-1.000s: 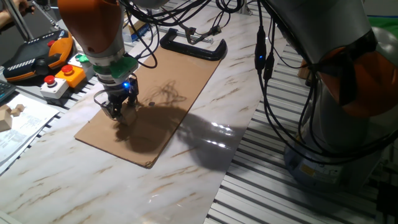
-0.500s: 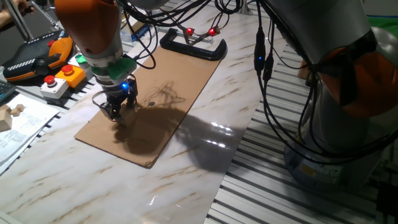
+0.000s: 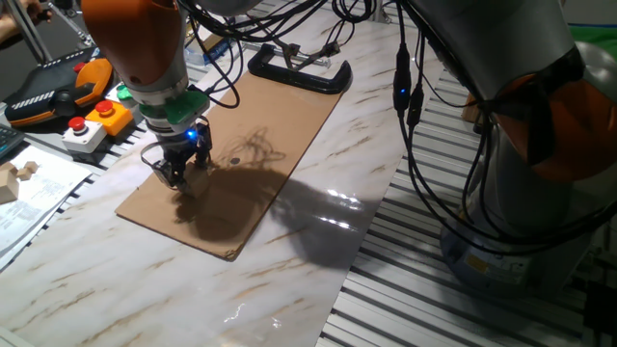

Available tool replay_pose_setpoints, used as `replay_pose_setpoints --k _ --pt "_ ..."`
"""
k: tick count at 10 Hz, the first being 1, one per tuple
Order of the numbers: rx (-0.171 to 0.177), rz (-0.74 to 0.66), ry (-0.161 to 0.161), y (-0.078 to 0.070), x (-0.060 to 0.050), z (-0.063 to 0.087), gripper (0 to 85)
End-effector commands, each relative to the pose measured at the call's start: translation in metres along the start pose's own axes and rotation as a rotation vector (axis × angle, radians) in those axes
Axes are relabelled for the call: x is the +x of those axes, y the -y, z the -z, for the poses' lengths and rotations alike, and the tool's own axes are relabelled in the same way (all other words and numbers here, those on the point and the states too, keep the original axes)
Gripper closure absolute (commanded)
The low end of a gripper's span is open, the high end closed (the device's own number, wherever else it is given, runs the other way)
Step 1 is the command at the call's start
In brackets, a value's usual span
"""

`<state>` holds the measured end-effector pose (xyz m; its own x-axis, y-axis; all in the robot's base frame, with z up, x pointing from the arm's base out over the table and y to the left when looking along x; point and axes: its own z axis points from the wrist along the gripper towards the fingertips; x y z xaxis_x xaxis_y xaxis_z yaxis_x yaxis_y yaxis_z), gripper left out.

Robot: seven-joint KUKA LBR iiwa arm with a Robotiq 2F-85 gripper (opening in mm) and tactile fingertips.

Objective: Hold a small block with the gripper and sweep it from left to right on the table

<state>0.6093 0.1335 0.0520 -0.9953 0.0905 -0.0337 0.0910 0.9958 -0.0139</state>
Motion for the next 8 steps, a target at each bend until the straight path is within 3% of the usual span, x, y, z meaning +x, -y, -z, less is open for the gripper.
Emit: replay_pose_setpoints --k 1,8 --pt "0.0 0.0 -0.001 -0.001 0.0 0.0 84.3" --pt "0.006 -0.008 0.005 -0.016 0.006 -0.001 84.3"
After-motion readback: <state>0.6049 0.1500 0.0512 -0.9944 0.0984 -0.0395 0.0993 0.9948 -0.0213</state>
